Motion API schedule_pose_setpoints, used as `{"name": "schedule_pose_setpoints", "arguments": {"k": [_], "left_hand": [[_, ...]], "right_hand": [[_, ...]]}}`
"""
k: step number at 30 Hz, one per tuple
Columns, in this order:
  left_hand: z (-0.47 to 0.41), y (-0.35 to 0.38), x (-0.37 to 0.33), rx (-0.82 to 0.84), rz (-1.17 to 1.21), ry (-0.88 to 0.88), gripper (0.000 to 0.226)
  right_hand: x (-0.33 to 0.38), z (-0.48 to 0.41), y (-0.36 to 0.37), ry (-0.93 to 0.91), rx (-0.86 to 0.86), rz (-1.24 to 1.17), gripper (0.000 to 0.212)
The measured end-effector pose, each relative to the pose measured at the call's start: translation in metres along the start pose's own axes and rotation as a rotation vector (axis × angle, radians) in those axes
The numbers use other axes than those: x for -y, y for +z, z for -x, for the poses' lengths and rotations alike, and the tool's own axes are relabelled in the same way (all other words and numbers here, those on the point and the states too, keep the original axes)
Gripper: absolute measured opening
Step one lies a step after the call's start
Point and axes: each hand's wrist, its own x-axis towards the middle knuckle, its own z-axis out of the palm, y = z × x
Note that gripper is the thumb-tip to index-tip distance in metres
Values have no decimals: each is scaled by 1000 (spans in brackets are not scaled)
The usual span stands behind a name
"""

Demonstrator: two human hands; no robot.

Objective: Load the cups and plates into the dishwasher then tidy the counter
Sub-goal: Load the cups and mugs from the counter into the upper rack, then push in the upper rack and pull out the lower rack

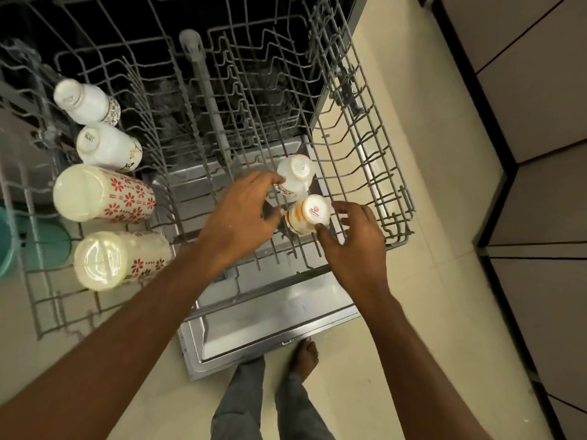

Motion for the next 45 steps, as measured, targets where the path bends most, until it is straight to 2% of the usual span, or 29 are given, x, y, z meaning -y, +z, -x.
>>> {"name": "schedule_pose_setpoints", "arguments": {"k": [4,9,11,14,16,18,20,22,25,31,37,42,45], "left_hand": [[58,-1,-7,-130,137,-148,27],[124,11,-32,-298,330,-361,13],[145,19,-44,-293,506,-503,27],[160,39,-50,-317,870,-825,43],[159,49,-45,-384,1131,-1061,43],[154,53,-38,-509,1381,-1190,45],[148,52,-31,-635,1537,-1159,49],[141,50,-28,-735,1681,-1101,48],[133,48,-25,-794,1795,-1092,39],[115,49,-11,-839,1720,-1041,27],[64,22,25,-768,1608,-973,26],[8,-12,47,-734,1617,-947,20],[-28,-34,62,-722,1617,-966,28]], "right_hand": [[2,39,-8,61,-101,-324,19],[0,77,-11,282,-47,-547,7],[-7,85,-8,439,-18,-605,5],[-12,88,-2,646,-5,-846,3],[-9,88,1,743,23,-1002,14],[-4,85,4,777,76,-1096,27],[3,81,8,780,112,-1179,31],[7,78,13,779,118,-1214,25],[9,76,20,745,101,-1165,19],[15,49,31,684,96,-1130,11],[46,-10,53,614,77,-1137,22],[76,-72,69,555,73,-1082,13],[94,-109,79,539,37,-1069,18]]}}
